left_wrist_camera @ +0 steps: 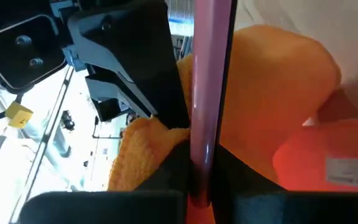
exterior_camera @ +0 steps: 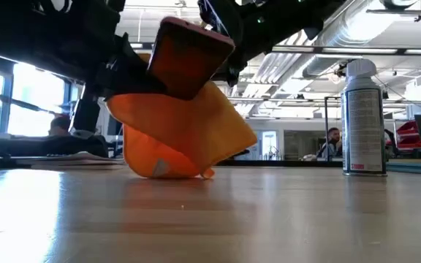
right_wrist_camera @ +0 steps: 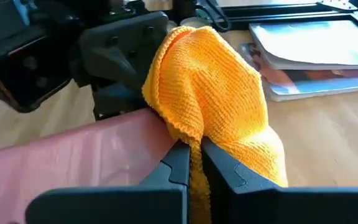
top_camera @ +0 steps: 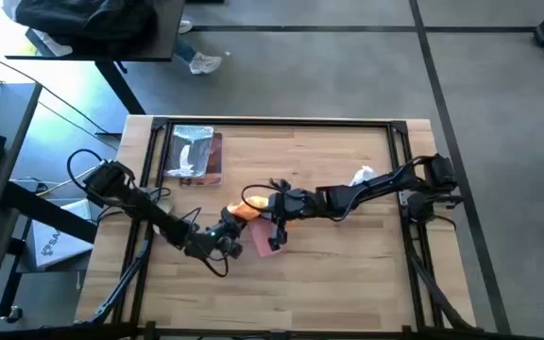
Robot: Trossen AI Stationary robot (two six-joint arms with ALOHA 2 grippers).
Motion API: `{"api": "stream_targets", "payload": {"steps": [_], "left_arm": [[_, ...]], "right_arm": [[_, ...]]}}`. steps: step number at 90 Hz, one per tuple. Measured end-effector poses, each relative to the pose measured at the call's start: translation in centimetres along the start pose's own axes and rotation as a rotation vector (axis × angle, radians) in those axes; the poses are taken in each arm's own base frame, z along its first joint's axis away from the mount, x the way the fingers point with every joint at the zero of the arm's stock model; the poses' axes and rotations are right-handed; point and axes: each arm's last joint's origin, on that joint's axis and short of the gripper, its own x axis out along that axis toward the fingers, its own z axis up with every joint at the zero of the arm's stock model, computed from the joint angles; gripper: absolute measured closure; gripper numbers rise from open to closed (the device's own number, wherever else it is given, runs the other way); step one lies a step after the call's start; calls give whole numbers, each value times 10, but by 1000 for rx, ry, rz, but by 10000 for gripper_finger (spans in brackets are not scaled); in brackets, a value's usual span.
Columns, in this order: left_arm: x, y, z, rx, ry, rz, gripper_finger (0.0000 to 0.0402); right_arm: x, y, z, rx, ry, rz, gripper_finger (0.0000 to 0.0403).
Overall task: Apply microfiber cloth
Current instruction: Wipe the front and back of the cellphone with the yellow microfiber cloth
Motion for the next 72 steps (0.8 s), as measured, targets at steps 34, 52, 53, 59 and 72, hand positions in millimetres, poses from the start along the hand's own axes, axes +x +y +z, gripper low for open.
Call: {"api": "stream_targets", "payload": {"steps": [34,52,53,59,72], "left_arm": [[5,-1,0,-151,-97,-62,390],[17,3,-5,-160,-92,-64,390],[18,3,-5,-161,-92,-65,390],[22,4,-8,-158,-84,-67,390],[29,3,-14,-136,-47,-77,390]], "right_arm": [[-1,13,3,-31,-47,126,403],[0,15,7,12,-99,193,403],[1,15,8,16,-101,199,403],[3,16,8,41,-113,237,403],[3,18,8,80,-108,298,403]]}}
